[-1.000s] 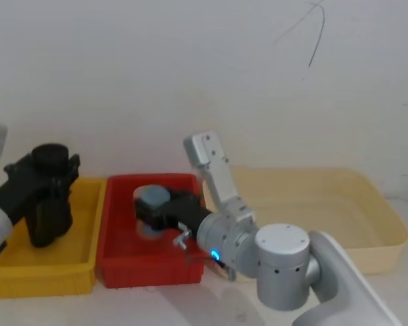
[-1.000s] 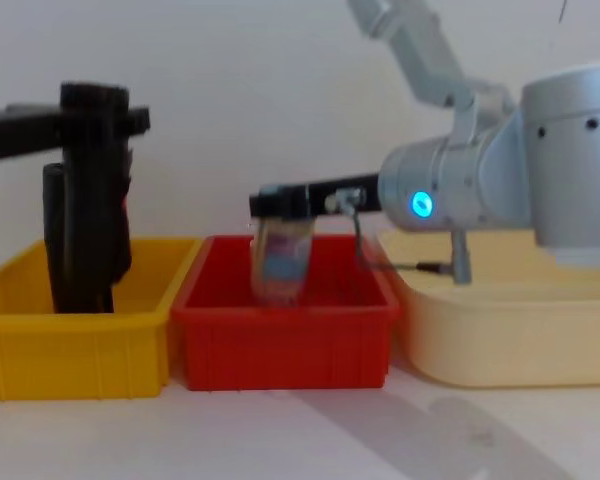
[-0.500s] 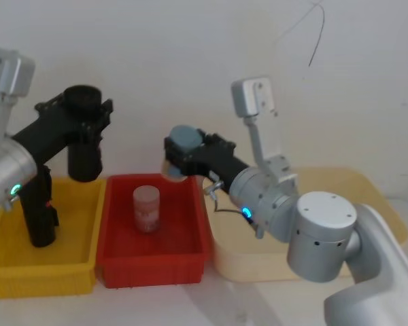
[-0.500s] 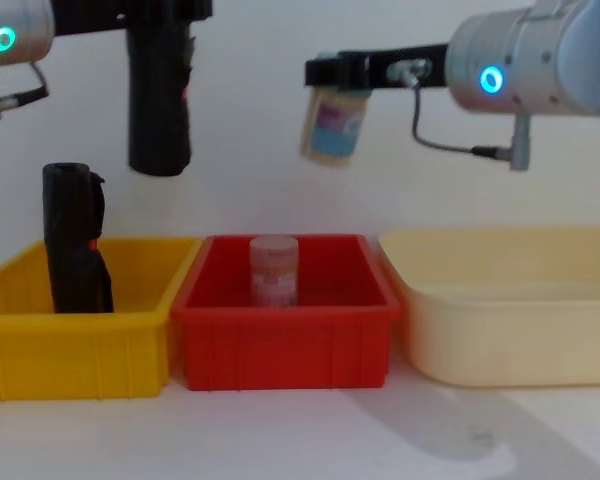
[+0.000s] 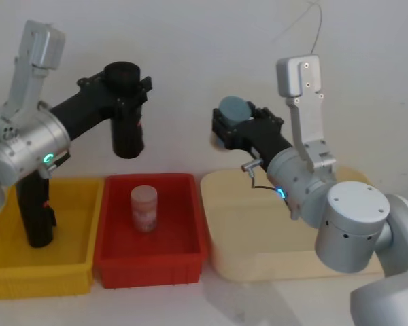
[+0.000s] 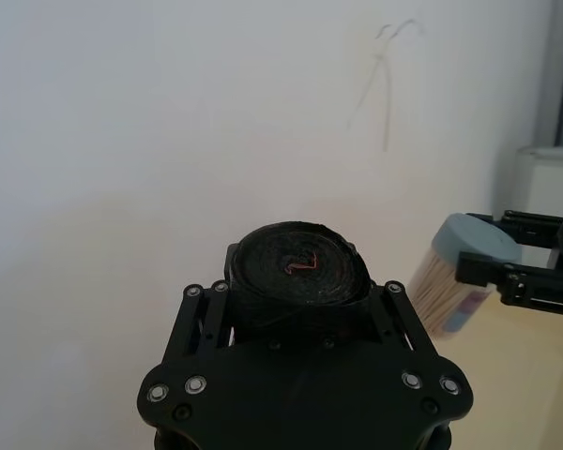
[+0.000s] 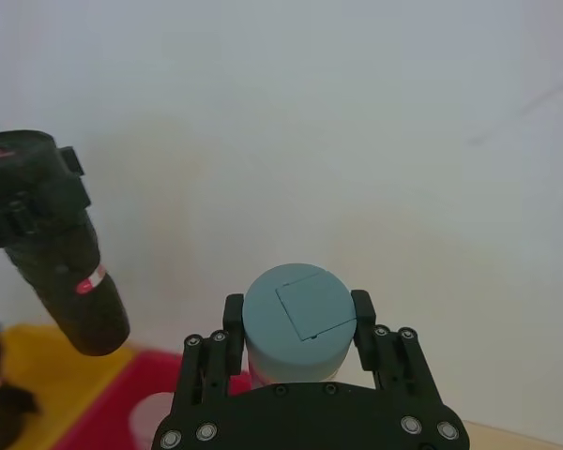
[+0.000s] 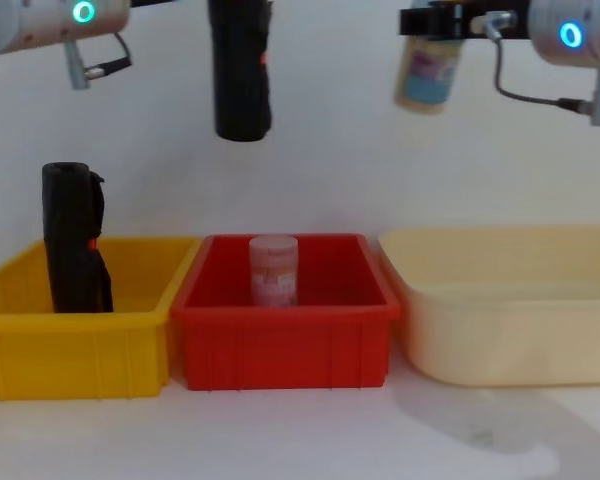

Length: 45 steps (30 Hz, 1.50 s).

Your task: Pick up the garbage bag with the one hand and transfer it to the other hand.

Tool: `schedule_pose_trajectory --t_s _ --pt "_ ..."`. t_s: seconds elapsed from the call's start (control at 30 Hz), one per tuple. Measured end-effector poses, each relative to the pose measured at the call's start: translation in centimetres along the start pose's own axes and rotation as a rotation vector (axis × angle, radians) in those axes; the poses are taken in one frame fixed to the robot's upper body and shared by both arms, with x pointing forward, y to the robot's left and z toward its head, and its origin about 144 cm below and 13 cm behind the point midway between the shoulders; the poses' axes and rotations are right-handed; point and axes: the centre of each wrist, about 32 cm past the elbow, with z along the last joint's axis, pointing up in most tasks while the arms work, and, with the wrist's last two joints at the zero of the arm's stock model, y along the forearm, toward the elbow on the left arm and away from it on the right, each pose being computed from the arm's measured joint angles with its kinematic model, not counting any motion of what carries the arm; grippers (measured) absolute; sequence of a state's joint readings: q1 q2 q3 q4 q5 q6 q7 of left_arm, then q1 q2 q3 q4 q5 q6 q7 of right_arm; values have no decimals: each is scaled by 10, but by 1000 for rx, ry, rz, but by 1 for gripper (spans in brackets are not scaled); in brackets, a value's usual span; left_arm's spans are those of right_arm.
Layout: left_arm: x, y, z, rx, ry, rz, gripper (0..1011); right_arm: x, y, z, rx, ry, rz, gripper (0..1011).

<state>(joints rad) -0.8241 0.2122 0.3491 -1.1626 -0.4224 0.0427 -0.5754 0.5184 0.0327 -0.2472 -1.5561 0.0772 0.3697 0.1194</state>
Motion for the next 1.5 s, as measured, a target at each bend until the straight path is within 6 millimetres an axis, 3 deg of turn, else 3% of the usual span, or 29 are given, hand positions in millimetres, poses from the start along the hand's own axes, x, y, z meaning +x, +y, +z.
schedule_pose_trajectory --t_s 0.4,0.5,0.7,1.03,1.37,1.5 --pt "14 -47 -25 -54 82 -158 536 21 -11 -13 -23 -54 -172 663" --pt "13 -66 -37 -63 124 -215 536 28 -13 -21 -43 -72 -229 663" --pt "12 -81 -44 -81 147 -270 536 44 -17 -38 -92 -98 -321 663" --pt "10 -89 -49 -84 157 -307 536 58 -23 -57 -160 -117 -378 663" --pt "10 -91 -50 -84 157 -321 536 62 -28 -66 -230 -109 -304 663" --pt "10 -91 -50 -85 156 -324 536 61 -30 -69 -254 -99 -262 762"
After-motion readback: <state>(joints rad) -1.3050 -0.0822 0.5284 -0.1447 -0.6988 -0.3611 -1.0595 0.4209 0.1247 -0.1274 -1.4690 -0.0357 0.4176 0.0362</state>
